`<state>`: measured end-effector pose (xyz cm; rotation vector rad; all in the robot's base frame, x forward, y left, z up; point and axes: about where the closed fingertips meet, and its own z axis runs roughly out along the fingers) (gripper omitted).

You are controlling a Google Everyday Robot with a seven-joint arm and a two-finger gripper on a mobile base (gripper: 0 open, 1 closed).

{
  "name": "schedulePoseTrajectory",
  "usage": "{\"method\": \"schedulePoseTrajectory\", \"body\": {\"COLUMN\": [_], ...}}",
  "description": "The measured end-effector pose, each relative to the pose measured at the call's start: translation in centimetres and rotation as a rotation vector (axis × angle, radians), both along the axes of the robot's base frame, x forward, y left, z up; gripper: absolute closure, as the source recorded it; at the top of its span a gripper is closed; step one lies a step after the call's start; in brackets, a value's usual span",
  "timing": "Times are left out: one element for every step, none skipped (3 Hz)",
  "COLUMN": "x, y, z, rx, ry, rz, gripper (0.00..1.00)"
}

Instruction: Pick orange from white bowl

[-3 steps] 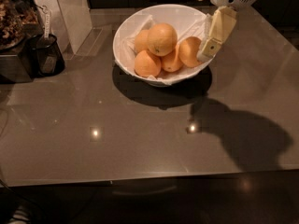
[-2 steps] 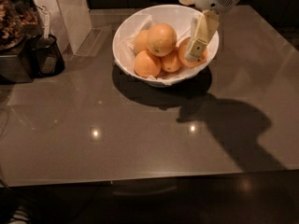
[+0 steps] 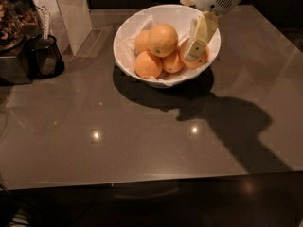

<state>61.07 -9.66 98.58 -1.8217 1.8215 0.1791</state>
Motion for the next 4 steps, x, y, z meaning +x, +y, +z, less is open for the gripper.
{"method": "schedulePoseTrajectory", "body": {"x": [2.0, 3.7, 4.7, 5.2], "y": [1.7, 3.5, 4.8, 5.6], "z": [-1.1, -2.4, -3.9, -5.4], "rx": [0.021, 0.035, 0.044, 0.042], "ry": [0.017, 0.041, 0.075, 0.111], "rz": [0.022, 0.047, 0.061, 0.064], "gripper": [0.00, 0.00, 0.00, 0.00]}}
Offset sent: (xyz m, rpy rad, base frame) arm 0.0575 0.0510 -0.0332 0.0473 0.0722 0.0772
